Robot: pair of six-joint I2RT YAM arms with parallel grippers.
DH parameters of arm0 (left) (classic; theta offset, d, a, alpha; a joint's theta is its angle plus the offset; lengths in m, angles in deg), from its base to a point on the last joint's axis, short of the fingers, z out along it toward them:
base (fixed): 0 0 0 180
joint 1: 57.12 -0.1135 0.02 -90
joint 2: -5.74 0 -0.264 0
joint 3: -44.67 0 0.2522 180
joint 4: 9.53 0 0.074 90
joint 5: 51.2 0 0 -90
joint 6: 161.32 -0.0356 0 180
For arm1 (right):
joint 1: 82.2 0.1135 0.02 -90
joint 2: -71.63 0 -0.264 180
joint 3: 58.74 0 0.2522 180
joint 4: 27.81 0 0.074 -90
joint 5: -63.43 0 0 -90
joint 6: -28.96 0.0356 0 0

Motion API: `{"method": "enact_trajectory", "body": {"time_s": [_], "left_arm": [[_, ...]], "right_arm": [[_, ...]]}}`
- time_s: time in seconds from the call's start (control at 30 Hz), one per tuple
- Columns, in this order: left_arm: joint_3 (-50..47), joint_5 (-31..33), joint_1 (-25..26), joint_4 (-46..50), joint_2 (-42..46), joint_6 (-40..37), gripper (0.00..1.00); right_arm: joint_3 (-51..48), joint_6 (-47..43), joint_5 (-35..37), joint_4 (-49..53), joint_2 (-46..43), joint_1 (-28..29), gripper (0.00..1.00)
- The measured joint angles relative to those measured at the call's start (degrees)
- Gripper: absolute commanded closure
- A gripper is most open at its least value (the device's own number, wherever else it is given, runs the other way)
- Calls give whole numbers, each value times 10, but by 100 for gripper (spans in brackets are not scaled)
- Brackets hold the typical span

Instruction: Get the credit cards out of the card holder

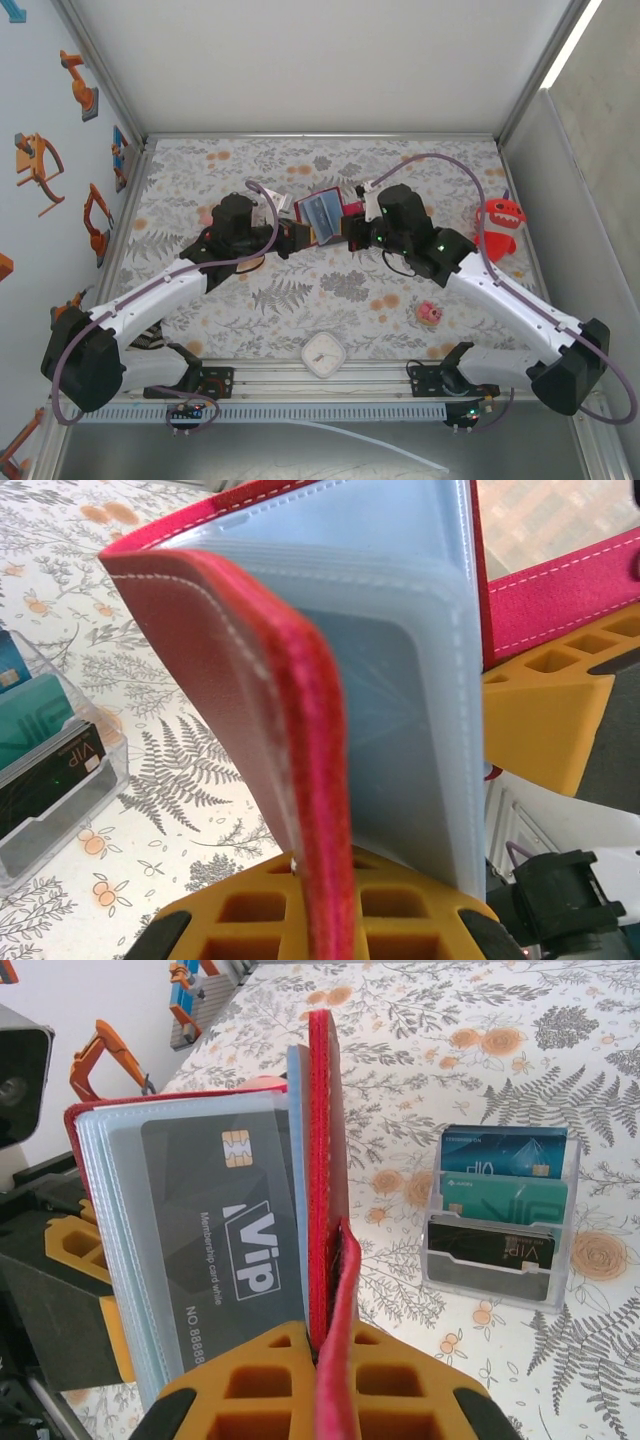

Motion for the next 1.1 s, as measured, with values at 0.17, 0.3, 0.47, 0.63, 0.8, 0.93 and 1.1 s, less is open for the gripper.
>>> {"method": "enact_trajectory", "body": {"time_s": [0.17,0.3,0.47,0.63,0.8,0.93,1.1], "left_arm": [[0,-11,0,-6,0,5,60],[-1,-22,1,-16,1,9,31],[-8,-29,1,-23,8,10,23],[-10,-34,1,-25,14,11,22],[-10,-33,1,-29,17,14,33],[-10,-31,-3,-33,16,23,49],[-14,-29,-17,-55,7,43,65]], "right_arm": [[-23,9,-36,-25,-16,-19,100],[-31,12,-43,-30,-23,-24,100],[-31,13,-41,-29,-28,-25,100],[-31,13,-41,-30,-28,-25,100],[-31,18,-54,-38,-28,-25,100],[-31,33,-90,-54,-28,-32,100],[-41,54,-143,-87,-28,-47,100]]}}
